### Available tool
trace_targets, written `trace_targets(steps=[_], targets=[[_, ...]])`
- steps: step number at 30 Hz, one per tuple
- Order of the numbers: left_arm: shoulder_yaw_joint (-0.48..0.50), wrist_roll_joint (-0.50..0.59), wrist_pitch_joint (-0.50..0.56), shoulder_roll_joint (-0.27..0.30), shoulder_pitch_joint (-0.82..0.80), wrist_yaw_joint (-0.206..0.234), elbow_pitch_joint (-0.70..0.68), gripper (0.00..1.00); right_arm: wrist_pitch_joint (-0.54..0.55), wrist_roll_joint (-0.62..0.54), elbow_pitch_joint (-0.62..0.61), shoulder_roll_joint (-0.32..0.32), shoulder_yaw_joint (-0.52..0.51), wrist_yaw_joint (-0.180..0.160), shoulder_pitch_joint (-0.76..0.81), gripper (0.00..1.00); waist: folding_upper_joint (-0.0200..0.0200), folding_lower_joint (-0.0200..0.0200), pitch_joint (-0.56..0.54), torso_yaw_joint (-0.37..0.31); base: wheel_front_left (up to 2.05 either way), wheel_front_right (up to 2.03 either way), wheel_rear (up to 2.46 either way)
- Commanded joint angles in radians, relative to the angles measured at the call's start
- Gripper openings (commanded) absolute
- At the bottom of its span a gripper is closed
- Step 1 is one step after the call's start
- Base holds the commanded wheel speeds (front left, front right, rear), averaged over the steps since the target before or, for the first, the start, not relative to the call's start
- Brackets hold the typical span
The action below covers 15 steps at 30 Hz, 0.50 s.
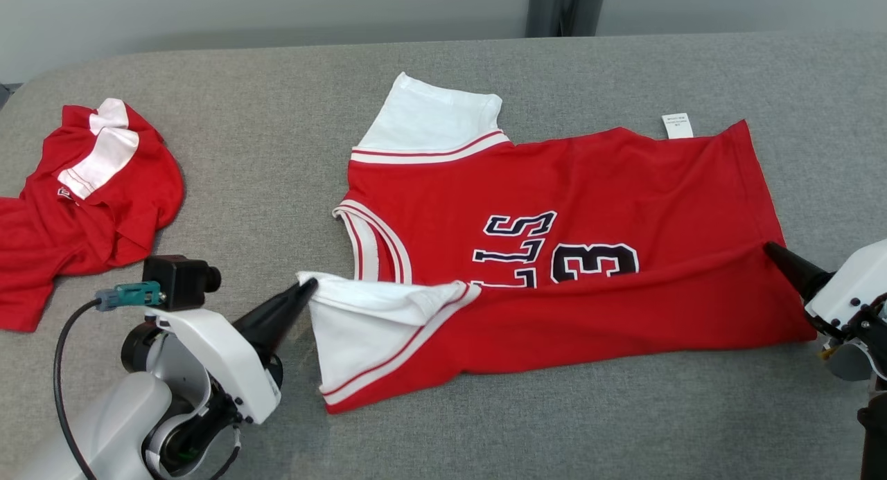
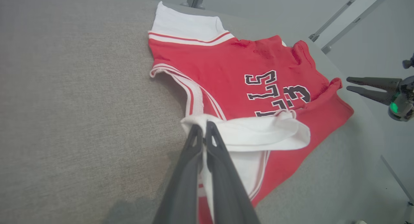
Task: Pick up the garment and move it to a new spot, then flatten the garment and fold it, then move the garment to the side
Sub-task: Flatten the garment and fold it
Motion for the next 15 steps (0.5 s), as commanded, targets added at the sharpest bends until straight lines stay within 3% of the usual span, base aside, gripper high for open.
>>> trace_targets(steps=[1, 5, 8, 15], targets=[[0.012, 0.005, -0.015, -0.004, -0.019, 0.014, 0.013, 1.0, -0.015, 0.009, 0.003, -0.005, 0.0, 0.0, -0.006, 1.0, -0.0001, 0.0, 0.0, -0.001, 0.0, 0.0, 0.0], [0.047, 0.02, -0.1, -0.045, -0.034, 0.048, 0.065, 1.0, -0.113, 0.015, -0.021, -0.02, 0.044, 0.0, 0.013, 1.0, -0.0001, 0.0, -0.002, -0.003, 0.0, 0.0, 0.0], [0.061, 0.027, -0.158, -0.075, -0.029, 0.038, 0.089, 1.0, -0.177, 0.054, -0.027, -0.02, 0.064, 0.0, 0.028, 1.0, -0.0001, 0.0, -0.008, -0.005, 0.0, 0.0, 0.0], [0.087, 0.072, -0.282, -0.126, 0.006, 0.081, 0.13, 1.0, -0.359, 0.093, -0.094, -0.081, 0.179, 0.0, 0.115, 1.0, -0.0001, 0.0, -0.034, -0.013, 0.0, 0.0, 0.0]])
